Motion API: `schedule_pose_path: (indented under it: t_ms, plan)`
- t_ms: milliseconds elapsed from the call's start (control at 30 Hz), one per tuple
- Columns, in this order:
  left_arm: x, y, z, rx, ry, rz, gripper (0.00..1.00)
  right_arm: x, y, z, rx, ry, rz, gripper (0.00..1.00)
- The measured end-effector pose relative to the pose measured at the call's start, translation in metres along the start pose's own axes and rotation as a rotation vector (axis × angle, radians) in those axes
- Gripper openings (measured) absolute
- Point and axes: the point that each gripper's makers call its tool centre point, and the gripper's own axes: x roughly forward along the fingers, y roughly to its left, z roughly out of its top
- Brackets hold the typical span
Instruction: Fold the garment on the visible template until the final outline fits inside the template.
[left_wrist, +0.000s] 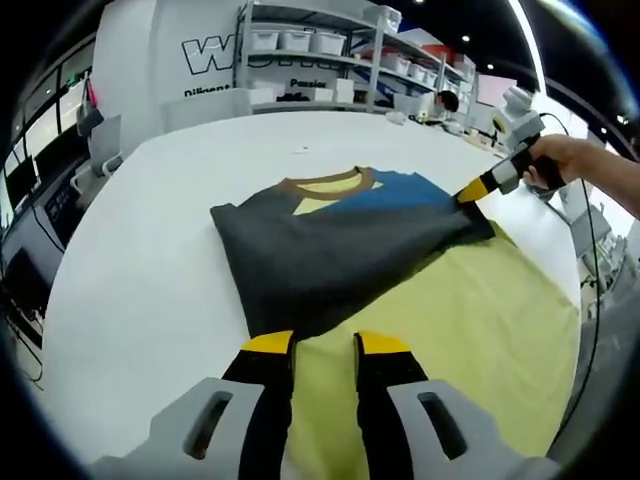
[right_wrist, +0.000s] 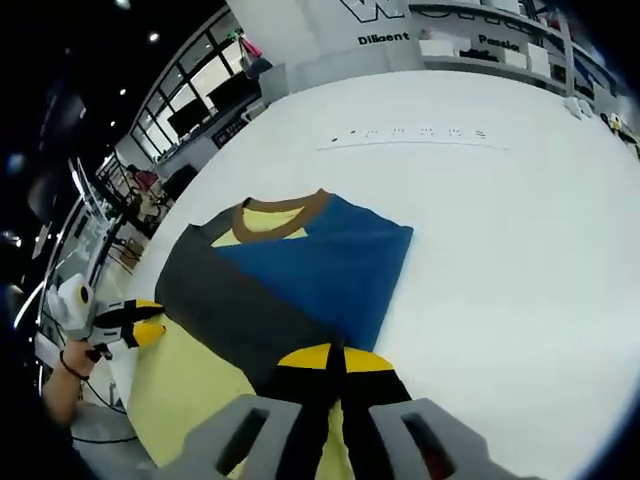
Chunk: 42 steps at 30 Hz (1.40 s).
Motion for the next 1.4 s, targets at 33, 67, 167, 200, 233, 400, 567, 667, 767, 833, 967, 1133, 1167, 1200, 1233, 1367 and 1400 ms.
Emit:
schedule_pose_path:
  t_ms: [33,67,167,200,233,400,567,667,767,833,967,1133,1167,1200,1233,1367,1400]
  plan:
    - [0.0,0.0,0.0,-0.001,0.0,0.0,0.18,-0.001,0.001,0.001,-0.01,-0.003,-0.003,0.0]
    - [0.0,0.0,0.0,-0.003,0.0,0.0,0.18,-0.003,0.001,0.004,-0.022,-0.015,-0.006,0.0]
    - [0.0,0.0,0.0,-0.006,0.0,-0.001,0.18,-0.007,0.002,0.015,-0.04,-0.056,-0.013,0.0]
    - [0.0,0.0,0.0,-0.006,0.001,-0.001,0.18,-0.007,0.004,0.017,-0.04,-0.066,-0.013,0.0]
    - [0.0,0.0,0.0,-0.005,0.001,-0.001,0.18,-0.007,0.004,0.018,-0.039,-0.066,-0.015,0.0]
    - [0.0,-0.001,0.0,-0.007,0.002,-0.004,0.19,-0.003,0.004,0.021,-0.034,-0.071,-0.021,0.0]
    - [0.0,-0.001,-0.001,-0.011,0.0,-0.01,0.19,0.002,-0.001,0.028,-0.036,-0.069,-0.035,0.0]
    - [0.0,-0.001,-0.001,-0.013,0.001,-0.011,0.2,0.006,-0.001,0.033,-0.053,-0.066,-0.046,0.0]
    - [0.0,-0.002,-0.001,-0.012,0.001,-0.012,0.2,0.006,0.002,0.041,-0.07,-0.074,-0.051,0.0]
    - [0.0,-0.002,-0.001,-0.014,0.001,-0.013,0.2,0.003,0.002,0.049,-0.08,-0.09,-0.046,0.0]
    - [0.0,-0.002,-0.002,-0.016,0.004,-0.016,0.21,-0.005,0.009,0.058,-0.109,-0.123,-0.033,0.0]
    - [0.0,-0.003,-0.002,-0.018,0.005,-0.021,0.22,-0.01,0.003,0.052,-0.118,-0.077,-0.059,0.0]
    - [0.001,-0.003,-0.002,-0.018,0.005,-0.021,0.22,-0.008,0.001,0.048,-0.114,-0.063,-0.061,0.0]
    - [0.001,-0.003,-0.002,-0.018,0.005,-0.022,0.22,-0.005,-0.003,0.043,-0.103,-0.042,-0.065,0.0]
    - [0.001,-0.003,-0.002,-0.017,0.006,-0.022,0.22,-0.004,-0.005,0.038,-0.095,-0.025,-0.07,0.0]
    - [0.001,-0.003,-0.002,-0.019,0.004,-0.021,0.22,0.005,-0.012,0.028,-0.078,0.004,-0.073,0.0]
    - [0.001,-0.003,-0.002,-0.019,0.003,-0.021,0.22,0.006,-0.014,0.027,-0.079,0.005,-0.077,0.0]
